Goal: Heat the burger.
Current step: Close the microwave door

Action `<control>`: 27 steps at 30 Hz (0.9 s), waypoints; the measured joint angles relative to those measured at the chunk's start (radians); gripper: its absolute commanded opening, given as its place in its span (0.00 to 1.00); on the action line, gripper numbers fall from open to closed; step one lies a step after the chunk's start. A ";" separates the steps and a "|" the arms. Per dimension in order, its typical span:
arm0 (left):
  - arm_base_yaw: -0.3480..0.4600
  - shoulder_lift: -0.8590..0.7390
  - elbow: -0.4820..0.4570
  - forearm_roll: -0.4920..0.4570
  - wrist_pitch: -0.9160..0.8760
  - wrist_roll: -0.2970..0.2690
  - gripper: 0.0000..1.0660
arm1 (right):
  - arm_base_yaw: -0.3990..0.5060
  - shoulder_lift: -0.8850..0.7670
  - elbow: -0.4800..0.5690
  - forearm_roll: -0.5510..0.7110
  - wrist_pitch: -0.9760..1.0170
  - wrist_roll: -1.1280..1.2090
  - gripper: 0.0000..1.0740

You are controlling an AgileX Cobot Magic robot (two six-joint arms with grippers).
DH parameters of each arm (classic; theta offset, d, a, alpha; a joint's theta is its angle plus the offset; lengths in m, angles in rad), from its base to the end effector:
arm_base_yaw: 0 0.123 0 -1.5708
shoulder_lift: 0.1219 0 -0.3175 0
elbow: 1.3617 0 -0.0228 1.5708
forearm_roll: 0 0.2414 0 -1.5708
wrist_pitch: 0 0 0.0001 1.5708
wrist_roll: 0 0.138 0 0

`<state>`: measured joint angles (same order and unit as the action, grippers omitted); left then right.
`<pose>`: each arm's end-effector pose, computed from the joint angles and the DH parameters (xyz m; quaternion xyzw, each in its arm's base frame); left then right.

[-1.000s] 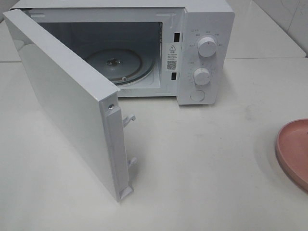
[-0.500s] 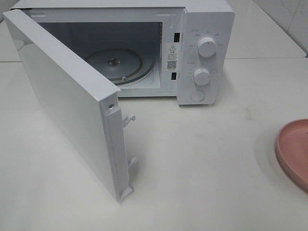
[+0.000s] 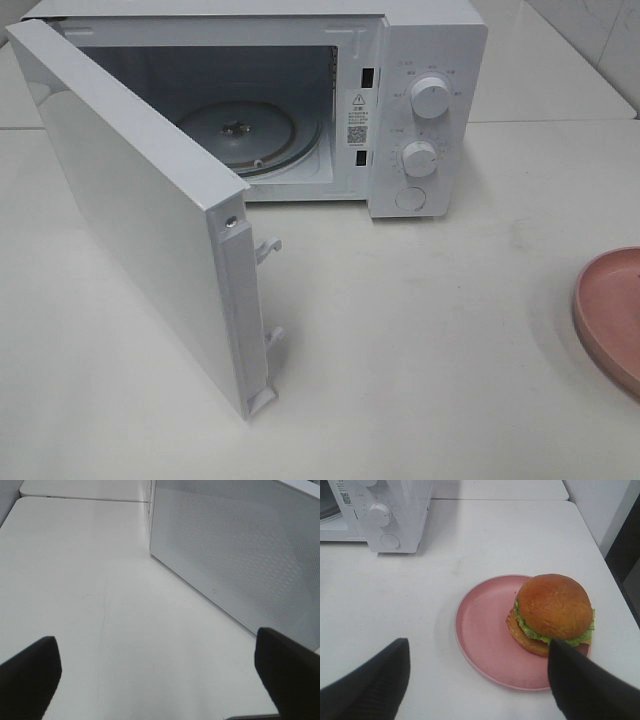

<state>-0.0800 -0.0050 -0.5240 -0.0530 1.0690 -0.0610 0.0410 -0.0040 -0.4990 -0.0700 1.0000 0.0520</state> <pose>-0.0080 -0.0058 0.2578 0.0096 0.8474 -0.0637 0.5270 -0.0007 -0.0082 0.2588 0.0049 0.8357 -0.0095 0.5491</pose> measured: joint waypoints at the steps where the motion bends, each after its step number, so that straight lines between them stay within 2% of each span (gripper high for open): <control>1: 0.000 0.000 0.000 0.000 0.000 0.000 0.93 | 0.000 0.000 0.000 0.000 0.000 0.000 0.69; 27: 0.000 0.000 0.000 0.013 0.000 0.003 0.93 | 0.000 0.000 0.000 0.000 0.000 0.000 0.69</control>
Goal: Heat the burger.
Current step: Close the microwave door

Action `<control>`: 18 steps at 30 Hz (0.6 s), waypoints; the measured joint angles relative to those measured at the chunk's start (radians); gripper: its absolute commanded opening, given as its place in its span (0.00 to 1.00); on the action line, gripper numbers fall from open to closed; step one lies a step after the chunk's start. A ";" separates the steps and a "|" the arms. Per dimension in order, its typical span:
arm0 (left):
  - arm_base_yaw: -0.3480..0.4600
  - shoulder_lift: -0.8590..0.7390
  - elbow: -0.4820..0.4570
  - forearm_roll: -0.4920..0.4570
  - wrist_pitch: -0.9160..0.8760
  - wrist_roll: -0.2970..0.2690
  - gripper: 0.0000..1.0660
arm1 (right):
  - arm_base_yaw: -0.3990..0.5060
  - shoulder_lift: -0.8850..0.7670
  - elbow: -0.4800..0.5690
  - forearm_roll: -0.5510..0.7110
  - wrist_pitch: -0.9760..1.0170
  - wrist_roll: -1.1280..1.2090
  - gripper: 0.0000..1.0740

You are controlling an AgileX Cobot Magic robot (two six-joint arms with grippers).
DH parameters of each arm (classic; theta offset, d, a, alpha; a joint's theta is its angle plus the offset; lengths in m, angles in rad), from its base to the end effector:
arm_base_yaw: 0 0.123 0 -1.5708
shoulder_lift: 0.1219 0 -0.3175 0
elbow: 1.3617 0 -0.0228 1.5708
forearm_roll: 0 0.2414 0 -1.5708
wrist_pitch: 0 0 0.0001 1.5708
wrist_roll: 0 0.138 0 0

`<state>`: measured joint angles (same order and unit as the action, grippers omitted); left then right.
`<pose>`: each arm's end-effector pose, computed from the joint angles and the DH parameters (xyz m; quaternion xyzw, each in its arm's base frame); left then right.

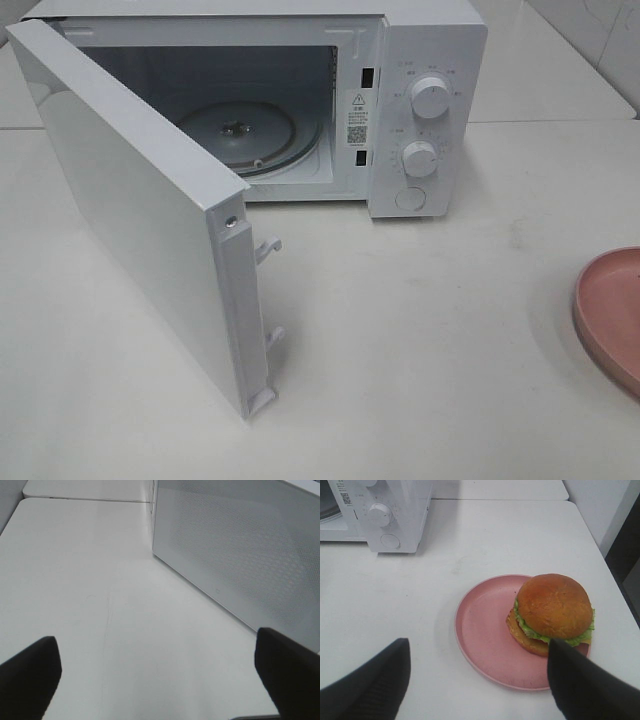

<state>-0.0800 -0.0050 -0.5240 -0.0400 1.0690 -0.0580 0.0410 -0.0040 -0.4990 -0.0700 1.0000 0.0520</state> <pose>-0.0079 -0.0042 0.2578 0.0105 0.8476 -0.0565 0.5276 -0.0007 -0.0082 0.2588 0.0049 0.8357 -0.0095 0.5491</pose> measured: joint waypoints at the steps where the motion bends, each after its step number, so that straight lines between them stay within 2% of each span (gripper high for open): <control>1: 0.000 0.000 0.000 0.000 0.000 0.000 0.93 | 0.000 0.000 0.000 0.000 0.000 0.000 0.69; 18: 0.000 0.000 0.000 0.013 0.000 -0.001 0.93 | 0.000 0.000 0.000 0.000 0.000 0.000 0.69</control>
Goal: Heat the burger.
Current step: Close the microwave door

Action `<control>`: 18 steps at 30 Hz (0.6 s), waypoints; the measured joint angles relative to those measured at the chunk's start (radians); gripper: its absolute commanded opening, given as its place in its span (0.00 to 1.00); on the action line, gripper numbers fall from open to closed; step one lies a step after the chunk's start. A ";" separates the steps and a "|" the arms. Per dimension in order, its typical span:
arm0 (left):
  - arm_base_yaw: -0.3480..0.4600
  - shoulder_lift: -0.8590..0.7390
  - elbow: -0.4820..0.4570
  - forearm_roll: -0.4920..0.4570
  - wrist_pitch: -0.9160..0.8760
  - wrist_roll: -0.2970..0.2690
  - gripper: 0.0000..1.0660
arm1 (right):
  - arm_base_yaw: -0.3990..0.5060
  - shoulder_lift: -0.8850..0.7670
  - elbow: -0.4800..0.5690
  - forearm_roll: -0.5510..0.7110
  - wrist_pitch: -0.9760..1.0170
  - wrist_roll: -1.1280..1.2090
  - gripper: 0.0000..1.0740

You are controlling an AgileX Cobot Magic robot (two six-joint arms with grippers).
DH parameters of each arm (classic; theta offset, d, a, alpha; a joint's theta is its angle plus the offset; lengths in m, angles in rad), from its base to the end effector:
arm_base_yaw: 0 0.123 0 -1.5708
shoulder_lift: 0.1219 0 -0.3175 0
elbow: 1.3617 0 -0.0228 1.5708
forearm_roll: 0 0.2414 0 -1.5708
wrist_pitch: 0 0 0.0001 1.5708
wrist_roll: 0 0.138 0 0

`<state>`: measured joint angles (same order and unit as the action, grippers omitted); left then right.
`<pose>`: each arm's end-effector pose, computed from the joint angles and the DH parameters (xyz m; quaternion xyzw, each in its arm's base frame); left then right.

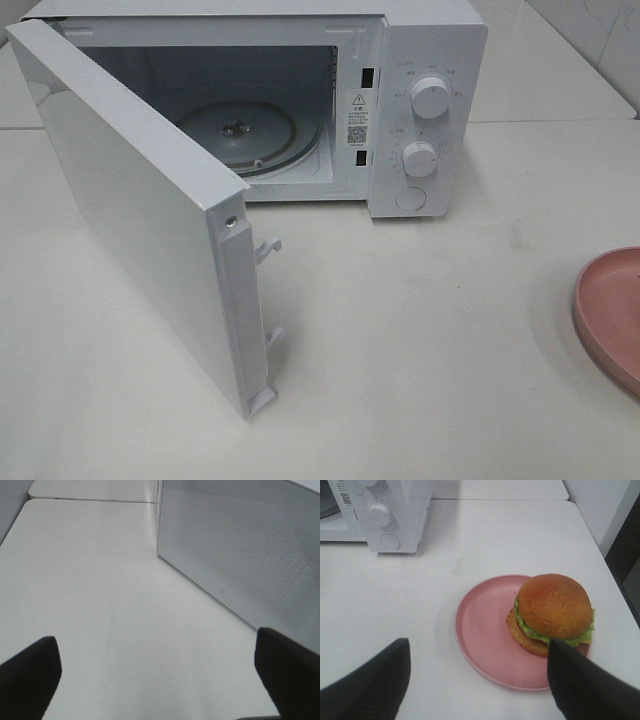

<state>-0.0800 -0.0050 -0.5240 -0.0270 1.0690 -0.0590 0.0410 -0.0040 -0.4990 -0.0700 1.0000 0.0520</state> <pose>-0.0077 -0.0027 0.2577 0.0097 0.8477 -0.0503 0.5281 -0.0007 -0.0082 0.2588 0.0049 0.8357 -0.0095 0.5491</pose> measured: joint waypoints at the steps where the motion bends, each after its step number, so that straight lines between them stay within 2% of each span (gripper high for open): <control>1: 0.000 0.000 0.000 0.000 0.000 0.000 0.93 | 0.000 0.000 0.000 0.000 0.000 0.000 0.69; 6: 0.000 0.000 -0.002 0.000 -0.002 0.001 0.92 | 0.000 0.000 0.000 0.000 0.000 0.000 0.69; 14: 0.000 0.075 -0.022 0.006 -0.098 0.001 0.81 | 0.000 0.000 0.000 0.000 0.000 0.000 0.69; 16: 0.000 0.147 -0.022 0.008 -0.134 0.001 0.71 | 0.000 0.000 0.000 0.000 0.000 0.000 0.69; 17: 0.000 0.147 -0.022 0.008 -0.134 0.001 0.71 | 0.000 0.000 0.000 0.000 0.000 0.000 0.69; 18: 0.000 0.205 -0.022 0.008 -0.167 0.001 0.61 | 0.000 0.000 0.000 0.000 0.000 0.000 0.69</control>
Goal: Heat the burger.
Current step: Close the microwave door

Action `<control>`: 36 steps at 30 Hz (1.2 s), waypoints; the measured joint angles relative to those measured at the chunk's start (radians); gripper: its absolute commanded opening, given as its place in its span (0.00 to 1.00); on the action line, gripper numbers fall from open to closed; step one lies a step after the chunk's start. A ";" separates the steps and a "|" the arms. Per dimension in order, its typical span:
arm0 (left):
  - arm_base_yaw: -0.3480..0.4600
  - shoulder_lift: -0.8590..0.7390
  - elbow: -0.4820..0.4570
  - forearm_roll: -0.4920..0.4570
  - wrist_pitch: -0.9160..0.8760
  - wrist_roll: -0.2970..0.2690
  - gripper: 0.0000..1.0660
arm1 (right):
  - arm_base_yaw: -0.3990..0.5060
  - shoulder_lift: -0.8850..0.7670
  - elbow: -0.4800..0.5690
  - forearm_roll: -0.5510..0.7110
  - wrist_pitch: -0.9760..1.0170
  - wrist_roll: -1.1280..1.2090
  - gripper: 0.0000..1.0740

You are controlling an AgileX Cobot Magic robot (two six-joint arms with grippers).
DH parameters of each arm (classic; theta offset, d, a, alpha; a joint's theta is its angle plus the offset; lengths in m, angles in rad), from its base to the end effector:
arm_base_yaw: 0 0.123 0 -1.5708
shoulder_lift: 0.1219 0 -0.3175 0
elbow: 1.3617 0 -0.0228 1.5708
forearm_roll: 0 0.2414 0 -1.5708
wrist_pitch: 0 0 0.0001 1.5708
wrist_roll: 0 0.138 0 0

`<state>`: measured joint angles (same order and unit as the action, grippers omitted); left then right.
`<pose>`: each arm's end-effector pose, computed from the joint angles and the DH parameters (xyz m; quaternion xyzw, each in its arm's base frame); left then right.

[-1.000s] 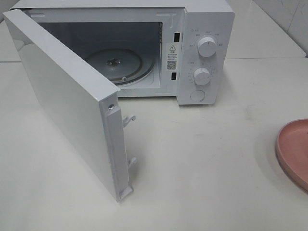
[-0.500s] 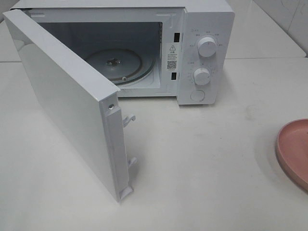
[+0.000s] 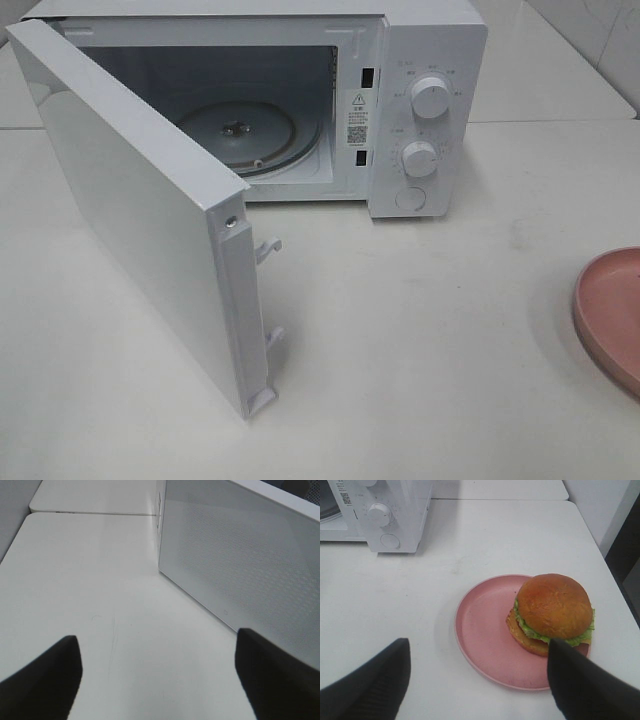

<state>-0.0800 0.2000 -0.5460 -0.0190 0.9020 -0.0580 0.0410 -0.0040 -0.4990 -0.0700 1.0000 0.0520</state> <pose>0.0311 -0.0046 0.2831 0.0083 0.8519 -0.0455 0.5216 -0.0007 -0.0082 0.2588 0.0049 0.8357 -0.0095 0.5491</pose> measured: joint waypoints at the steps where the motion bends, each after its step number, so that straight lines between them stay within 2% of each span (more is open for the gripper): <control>1: 0.000 0.025 0.000 0.000 -0.019 0.000 0.56 | 0.000 0.000 0.000 0.000 0.000 0.000 0.69; 2: 0.000 0.025 0.000 0.000 -0.019 0.000 0.56 | 0.000 0.000 0.000 0.000 0.000 0.000 0.69; 4: 0.000 0.148 0.000 -0.008 -0.091 0.000 0.39 | 0.000 0.000 0.000 0.000 0.000 0.000 0.69; 7: 0.000 0.183 0.000 -0.015 -0.112 0.000 0.34 | 0.000 0.000 0.000 0.000 0.000 0.000 0.69; 8: 0.000 0.246 0.000 -0.028 -0.157 0.000 0.21 | 0.000 0.000 0.000 0.000 0.000 0.000 0.69; 9: 0.000 0.283 0.000 -0.033 -0.180 0.000 0.14 | 0.000 0.000 0.000 0.000 0.000 0.000 0.69; 10: 0.000 0.283 0.000 -0.033 -0.180 0.000 0.14 | 0.000 0.000 0.000 0.000 0.000 0.000 0.69; 11: 0.000 0.350 0.000 -0.045 -0.220 0.000 0.01 | 0.000 0.000 0.000 0.000 0.000 0.000 0.69; 12: 0.000 0.416 0.000 -0.053 -0.258 0.000 0.00 | 0.000 0.000 0.000 0.000 0.000 0.000 0.69; 15: 0.000 0.451 0.000 -0.057 -0.279 0.001 0.00 | 0.000 0.000 0.000 0.000 0.000 0.000 0.69; 17: 0.000 0.566 0.008 -0.081 -0.399 0.028 0.00 | 0.000 0.000 0.000 0.000 0.000 0.000 0.69; 21: 0.000 0.630 0.039 -0.112 -0.532 0.058 0.00 | 0.000 0.000 0.000 0.000 0.000 0.000 0.69; 22: 0.000 0.665 0.066 -0.138 -0.629 0.086 0.00 | 0.000 0.000 0.000 0.000 0.000 0.000 0.69; 23: 0.000 0.665 0.066 -0.138 -0.629 0.086 0.00 | 0.000 0.000 0.000 0.000 0.000 0.000 0.69; 25: 0.000 0.707 0.109 -0.161 -0.792 0.110 0.00 | 0.000 0.000 0.000 0.000 0.000 0.000 0.69; 28: 0.000 0.721 0.124 -0.165 -0.844 0.114 0.00 | 0.000 0.000 0.000 0.000 0.000 0.000 0.69; 29: 0.000 0.746 0.153 -0.168 -0.936 0.118 0.00 | 0.000 0.000 0.000 0.000 0.000 0.000 0.69; 30: 0.000 0.771 0.179 -0.168 -1.023 0.121 0.00 | 0.000 0.000 0.000 0.000 0.000 0.000 0.69; 32: 0.000 0.785 0.193 -0.164 -1.071 0.121 0.00 | 0.000 0.000 0.000 0.000 0.000 0.000 0.69; 33: 0.000 0.815 0.217 -0.144 -1.169 0.121 0.00 | 0.000 0.000 0.000 0.000 0.000 0.000 0.69; 34: 0.000 0.815 0.217 -0.144 -1.169 0.121 0.00 | 0.000 0.000 0.000 0.000 0.000 0.000 0.69; 36: 0.000 0.868 0.254 -0.071 -1.300 0.091 0.00 | 0.000 0.000 0.000 0.000 0.000 0.000 0.69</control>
<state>-0.0800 1.0680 -0.2920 -0.0900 -0.3980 0.0330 0.0410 -0.0040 -0.4990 -0.0700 1.0000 0.0520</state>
